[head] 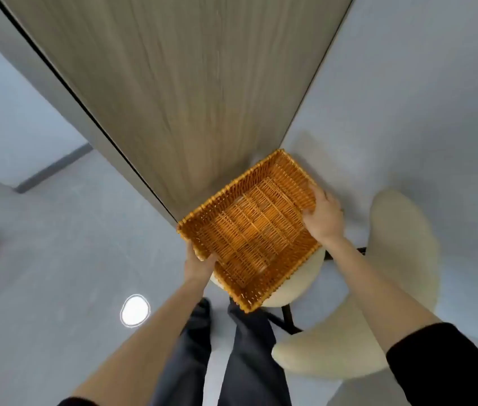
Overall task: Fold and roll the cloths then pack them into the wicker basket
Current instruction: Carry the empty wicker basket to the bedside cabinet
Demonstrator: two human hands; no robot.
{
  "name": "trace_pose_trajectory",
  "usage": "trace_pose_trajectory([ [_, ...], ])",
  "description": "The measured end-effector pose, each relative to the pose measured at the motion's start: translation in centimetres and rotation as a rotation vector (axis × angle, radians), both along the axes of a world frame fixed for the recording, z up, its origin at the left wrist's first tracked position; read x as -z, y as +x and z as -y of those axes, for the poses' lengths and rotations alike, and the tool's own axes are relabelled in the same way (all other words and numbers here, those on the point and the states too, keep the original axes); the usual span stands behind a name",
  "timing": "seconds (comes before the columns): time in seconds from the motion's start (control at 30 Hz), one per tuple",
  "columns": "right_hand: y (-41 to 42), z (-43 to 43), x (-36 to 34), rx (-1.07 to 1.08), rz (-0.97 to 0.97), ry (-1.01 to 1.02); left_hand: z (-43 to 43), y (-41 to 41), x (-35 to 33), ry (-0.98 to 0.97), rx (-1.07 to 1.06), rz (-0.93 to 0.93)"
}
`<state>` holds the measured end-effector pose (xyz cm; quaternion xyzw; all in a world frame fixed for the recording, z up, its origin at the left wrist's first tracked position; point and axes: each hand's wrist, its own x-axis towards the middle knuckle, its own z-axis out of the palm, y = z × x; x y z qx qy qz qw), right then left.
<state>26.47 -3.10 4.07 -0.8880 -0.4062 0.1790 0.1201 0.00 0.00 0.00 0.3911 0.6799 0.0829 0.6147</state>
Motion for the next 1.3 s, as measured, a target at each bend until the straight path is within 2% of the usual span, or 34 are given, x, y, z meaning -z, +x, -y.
trace_pose_trajectory([
  [0.27, 6.8, -3.2, 7.6, -0.045, 0.034, -0.137, 2.0, 5.7, 6.0, 0.115, -0.296, -0.209],
  [0.43, 9.1, -4.6, 11.6, -0.098, 0.042, -0.153, 2.9, 7.3, 8.6, 0.242, -0.334, -0.37],
  [0.63, 10.2, -5.9, 14.3, -0.082, 0.107, -0.066, 3.5, 7.8, 10.2, 0.323, -0.32, -0.536],
  [0.93, 9.4, -4.7, 13.5, -0.106, 0.121, -0.056, 3.4, 6.6, 9.7, 0.3, -0.271, -0.645],
  [1.07, 7.5, -3.4, 11.6, -0.114, 0.098, -0.035, 3.6, 4.3, 8.1, 0.284, -0.22, -0.678],
  [1.3, 3.0, -0.7, 6.7, -0.189, 0.046, -0.026, 5.5, -0.6, 3.7, 0.299, -0.261, -0.658],
])
